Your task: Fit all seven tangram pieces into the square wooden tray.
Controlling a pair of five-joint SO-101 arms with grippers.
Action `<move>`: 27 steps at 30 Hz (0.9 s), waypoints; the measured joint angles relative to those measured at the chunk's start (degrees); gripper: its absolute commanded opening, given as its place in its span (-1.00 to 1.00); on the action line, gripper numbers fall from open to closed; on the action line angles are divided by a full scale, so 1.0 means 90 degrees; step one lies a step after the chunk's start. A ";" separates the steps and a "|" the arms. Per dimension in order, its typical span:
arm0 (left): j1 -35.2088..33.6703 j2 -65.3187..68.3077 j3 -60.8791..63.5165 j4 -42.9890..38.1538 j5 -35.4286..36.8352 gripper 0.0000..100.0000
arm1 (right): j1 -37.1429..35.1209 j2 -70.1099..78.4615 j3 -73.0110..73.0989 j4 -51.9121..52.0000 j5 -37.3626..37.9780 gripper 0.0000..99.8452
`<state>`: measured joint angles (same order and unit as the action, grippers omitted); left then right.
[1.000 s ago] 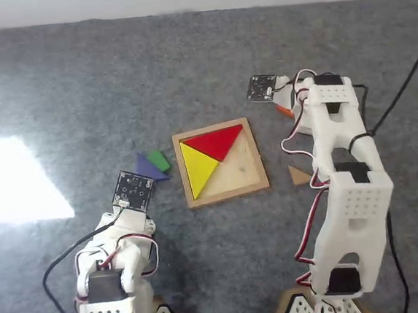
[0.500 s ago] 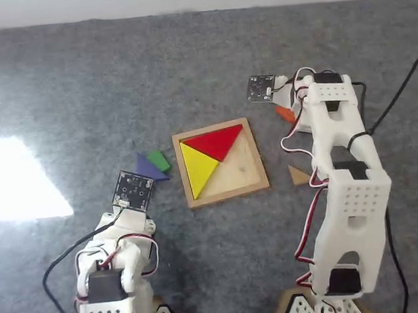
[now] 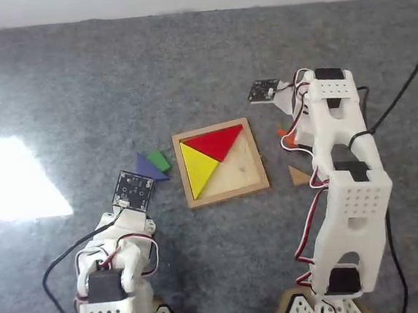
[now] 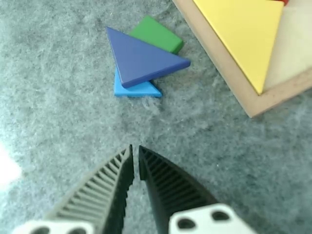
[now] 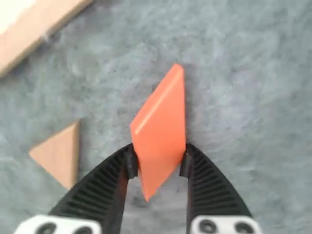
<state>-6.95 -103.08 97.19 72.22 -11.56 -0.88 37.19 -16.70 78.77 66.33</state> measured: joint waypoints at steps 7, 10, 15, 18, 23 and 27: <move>0.0000 0.0000 0.0000 0.0000 0.0000 -0.96 | -0.0322 -0.0068 0.0020 0.0166 -0.1514 -0.66; 0.0000 0.0000 0.0000 0.0000 0.0000 -0.96 | -0.0606 -0.0068 0.0020 0.0400 -0.1563 -0.46; 0.0000 0.0000 0.0000 0.0000 0.0000 -0.96 | -0.0694 -0.0068 -0.0020 0.0469 -0.1563 -0.37; 0.0000 0.0000 0.0000 0.0000 0.0000 -0.96 | -0.0684 -0.0068 -0.0166 0.0479 -0.1553 -0.37; 0.0000 0.0000 0.0000 0.0000 0.0000 -0.96 | -0.0684 -0.0068 -0.0244 0.0479 -0.1231 -0.37; 0.0000 0.0000 0.0000 0.0000 0.0000 -0.96 | -0.0703 0.0225 -0.0264 0.0264 -0.1016 -0.37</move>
<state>-6.95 -103.08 97.19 72.22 -11.56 -7.21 39.21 -19.08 81.14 57.19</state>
